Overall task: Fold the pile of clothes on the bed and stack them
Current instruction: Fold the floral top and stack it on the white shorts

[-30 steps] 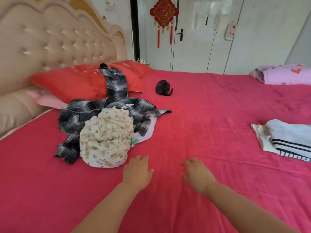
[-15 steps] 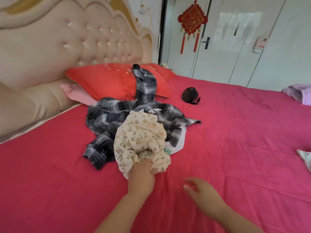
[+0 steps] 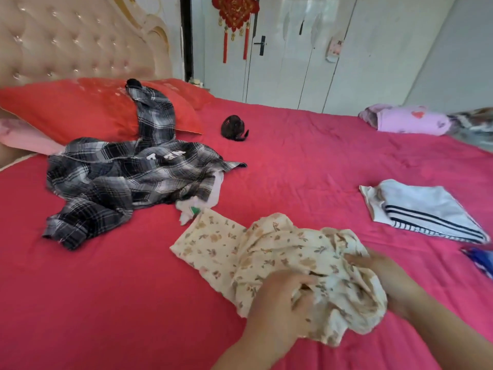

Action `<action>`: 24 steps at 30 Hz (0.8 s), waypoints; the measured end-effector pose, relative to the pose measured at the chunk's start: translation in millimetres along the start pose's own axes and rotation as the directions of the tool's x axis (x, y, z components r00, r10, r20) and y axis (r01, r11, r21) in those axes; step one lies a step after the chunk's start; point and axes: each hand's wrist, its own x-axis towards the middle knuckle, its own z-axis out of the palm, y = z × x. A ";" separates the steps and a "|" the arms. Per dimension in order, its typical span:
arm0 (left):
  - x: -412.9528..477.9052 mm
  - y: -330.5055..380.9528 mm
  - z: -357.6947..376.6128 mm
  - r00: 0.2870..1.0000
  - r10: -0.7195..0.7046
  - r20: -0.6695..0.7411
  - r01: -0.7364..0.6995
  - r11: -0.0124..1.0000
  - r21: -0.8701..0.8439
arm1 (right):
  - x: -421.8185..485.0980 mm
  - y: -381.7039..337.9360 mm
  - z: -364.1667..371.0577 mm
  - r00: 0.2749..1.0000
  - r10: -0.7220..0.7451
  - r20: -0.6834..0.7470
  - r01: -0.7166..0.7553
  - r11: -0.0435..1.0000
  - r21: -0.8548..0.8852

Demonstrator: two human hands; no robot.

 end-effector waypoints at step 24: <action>48.8 82.5 -30.3 0.826 -0.554 -0.109 0.294 0.587 -0.755 | -62.7 101.6 -66.2 0.933 -0.219 -0.287 -0.073 0.663 -0.745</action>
